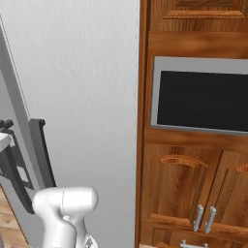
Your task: Open the freezer door, pick up the ice cube tray from the freezer, and place it on the dining counter.
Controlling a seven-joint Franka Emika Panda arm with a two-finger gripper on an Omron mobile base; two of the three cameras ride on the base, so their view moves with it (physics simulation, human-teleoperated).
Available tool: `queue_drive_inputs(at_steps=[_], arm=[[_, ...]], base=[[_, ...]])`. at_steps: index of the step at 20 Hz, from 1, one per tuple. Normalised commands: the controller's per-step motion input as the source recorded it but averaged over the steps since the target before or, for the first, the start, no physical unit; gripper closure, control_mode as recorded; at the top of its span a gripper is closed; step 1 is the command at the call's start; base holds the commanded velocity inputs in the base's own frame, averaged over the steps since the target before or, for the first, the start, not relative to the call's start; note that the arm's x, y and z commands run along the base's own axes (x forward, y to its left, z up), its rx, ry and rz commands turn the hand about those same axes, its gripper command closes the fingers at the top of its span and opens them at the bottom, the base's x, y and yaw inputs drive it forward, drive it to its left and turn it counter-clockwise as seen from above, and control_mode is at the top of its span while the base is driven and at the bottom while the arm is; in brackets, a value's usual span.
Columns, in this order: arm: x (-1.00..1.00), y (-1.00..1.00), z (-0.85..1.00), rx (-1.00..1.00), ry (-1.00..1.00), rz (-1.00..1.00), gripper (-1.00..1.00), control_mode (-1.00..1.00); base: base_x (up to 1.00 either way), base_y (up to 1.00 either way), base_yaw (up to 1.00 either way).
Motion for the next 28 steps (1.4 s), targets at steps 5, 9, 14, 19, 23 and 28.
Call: queue_drive_inputs(at_steps=[5, 9, 14, 19, 23, 28], arm=[[-0.55, 0.50, 0.00, 0.00, 0.00, -0.11, 1.00, -1.00], [-0.46, 0.62, 0.00, 0.00, 0.00, -0.18, 1.00, -1.00], [-0.43, 0.69, 0.00, 0.00, 0.00, -0.21, 1.00, -1.00], [-0.61, 0.67, 0.00, 0.00, 0.00, -0.17, 1.00, -1.00], [-0.75, 0.74, 0.00, 0.00, 0.00, -0.12, 1.00, -1.00], [-0.87, 0.89, 0.00, -0.02, 0.00, -0.03, 1.00, -1.00]], base=[[0.00, 0.00, 0.00], [0.00, 0.00, 0.00], [0.00, 0.00, 0.00], [0.00, 0.00, 0.00], [0.00, 0.00, 0.00], [0.00, 0.00, 0.00]])
